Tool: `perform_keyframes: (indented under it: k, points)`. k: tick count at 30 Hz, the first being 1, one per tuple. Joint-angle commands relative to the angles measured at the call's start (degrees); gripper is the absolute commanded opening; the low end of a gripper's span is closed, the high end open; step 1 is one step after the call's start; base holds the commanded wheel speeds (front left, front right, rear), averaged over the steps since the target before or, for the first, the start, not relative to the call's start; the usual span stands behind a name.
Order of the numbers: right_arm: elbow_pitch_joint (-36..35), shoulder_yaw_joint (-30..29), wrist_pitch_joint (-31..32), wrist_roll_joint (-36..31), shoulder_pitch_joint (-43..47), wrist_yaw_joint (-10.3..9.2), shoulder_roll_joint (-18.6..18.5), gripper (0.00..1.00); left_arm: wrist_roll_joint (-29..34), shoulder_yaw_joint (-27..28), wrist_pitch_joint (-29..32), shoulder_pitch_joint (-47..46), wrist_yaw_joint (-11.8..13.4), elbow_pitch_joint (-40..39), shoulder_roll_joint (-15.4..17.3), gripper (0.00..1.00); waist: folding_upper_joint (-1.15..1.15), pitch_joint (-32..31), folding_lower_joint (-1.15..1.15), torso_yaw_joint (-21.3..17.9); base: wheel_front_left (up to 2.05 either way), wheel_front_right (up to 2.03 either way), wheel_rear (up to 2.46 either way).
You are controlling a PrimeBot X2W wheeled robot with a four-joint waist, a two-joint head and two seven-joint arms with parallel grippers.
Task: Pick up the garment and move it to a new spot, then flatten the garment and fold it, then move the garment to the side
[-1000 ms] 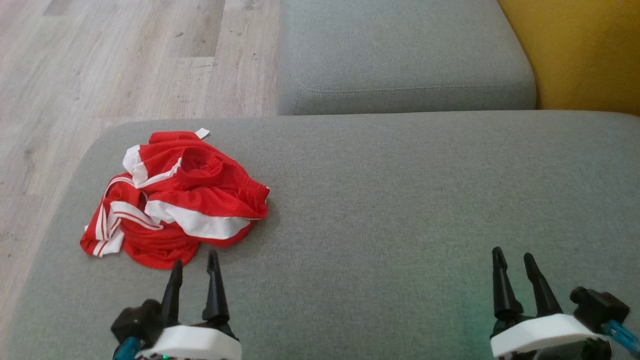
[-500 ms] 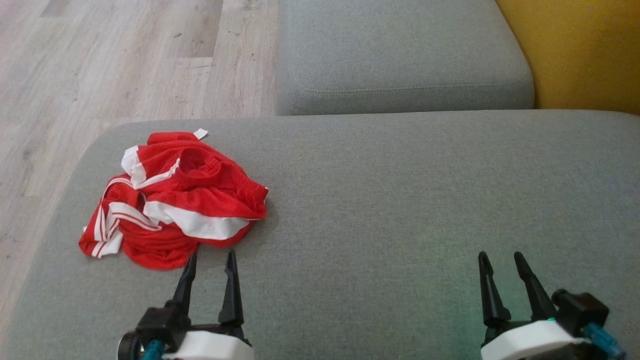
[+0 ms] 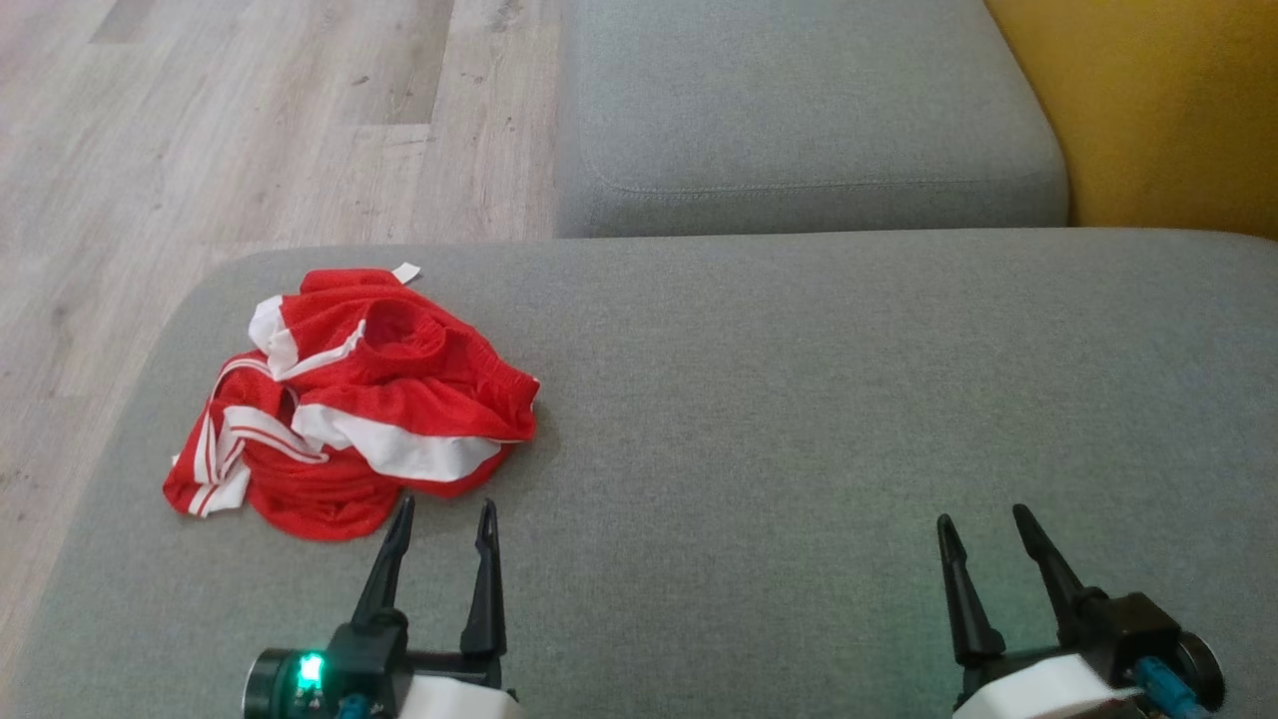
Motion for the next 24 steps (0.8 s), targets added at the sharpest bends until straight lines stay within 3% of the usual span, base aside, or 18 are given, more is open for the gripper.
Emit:
perform_keyframes:
  k: [1, 15, 24]
  points:
    - [-2.2, 1.4, -1.1, -1.6, -1.3, -0.04, -0.6, 1.00, 1.5, 1.2, -0.8, -2.2, 0.4, -1.8, 0.1, 1.00, 0.00, -0.1, 0.00, 0.0, 0.00, 0.00, 0.00]
    - [-2.2, 0.8, -1.1, -1.5, -1.3, -0.04, -0.6, 1.00, 1.4, 1.5, -0.8, -2.8, 0.3, -0.9, 0.1, 1.00, 0.00, 0.4, 0.00, 1.3, 0.00, 0.00, 0.00]
    - [-2.7, 0.6, -1.1, -1.1, -1.5, -0.04, -0.6, 1.00, 2.2, 2.4, -0.8, -4.0, 0.6, -0.9, 0.1, 1.00, 0.00, 2.5, 0.00, 9.7, 0.00, 0.00, 0.00]
